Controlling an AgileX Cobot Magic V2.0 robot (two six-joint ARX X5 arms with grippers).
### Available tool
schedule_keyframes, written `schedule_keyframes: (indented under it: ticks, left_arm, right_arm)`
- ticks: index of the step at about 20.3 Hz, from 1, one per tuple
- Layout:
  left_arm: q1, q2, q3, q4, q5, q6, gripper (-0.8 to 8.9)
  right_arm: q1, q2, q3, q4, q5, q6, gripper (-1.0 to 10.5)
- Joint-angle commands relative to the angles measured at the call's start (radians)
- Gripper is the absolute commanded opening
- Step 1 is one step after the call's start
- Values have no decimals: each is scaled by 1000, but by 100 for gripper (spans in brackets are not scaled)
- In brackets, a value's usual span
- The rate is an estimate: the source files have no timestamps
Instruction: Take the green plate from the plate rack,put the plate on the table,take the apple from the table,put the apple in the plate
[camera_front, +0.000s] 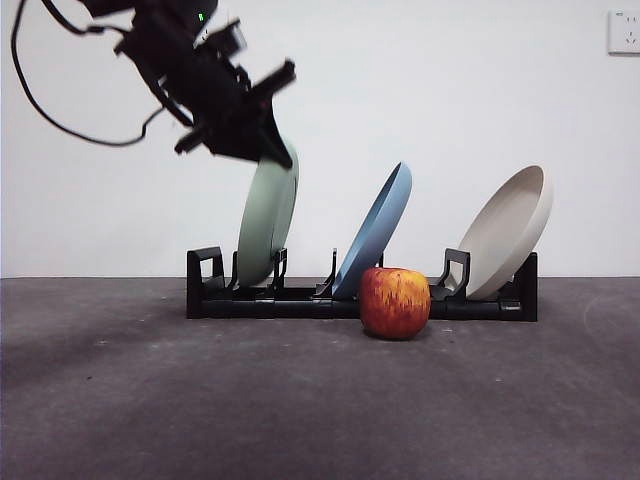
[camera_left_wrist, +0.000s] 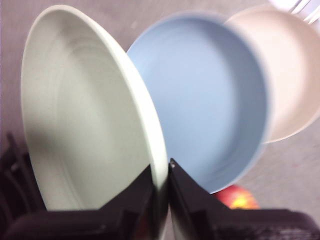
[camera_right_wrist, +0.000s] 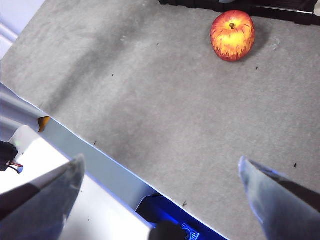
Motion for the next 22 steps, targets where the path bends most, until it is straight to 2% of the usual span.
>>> schedule_keyframes:
  ticks: [1, 6, 12, 17, 22]
  left_arm:
    - [2, -51, -1, 5, 10, 0, -9]
    - [-2, -141, -1, -41, 13, 9, -9]
    - [-51, -298, -1, -237, -29, 166, -8]
    - [-153, -421, -1, -431, -218, 298, -8]
    - [-290, -464, -1, -600, -421, 346, -8]
  right_arm:
    - [2, 0, 2, 6, -2, 5, 629]
    - [2, 0, 2, 6, -2, 6, 629]
    - [2, 0, 2, 6, -2, 6, 629]
    - [2, 0, 2, 9, -2, 6, 629]
    - [2, 0, 2, 9, -2, 6, 629]
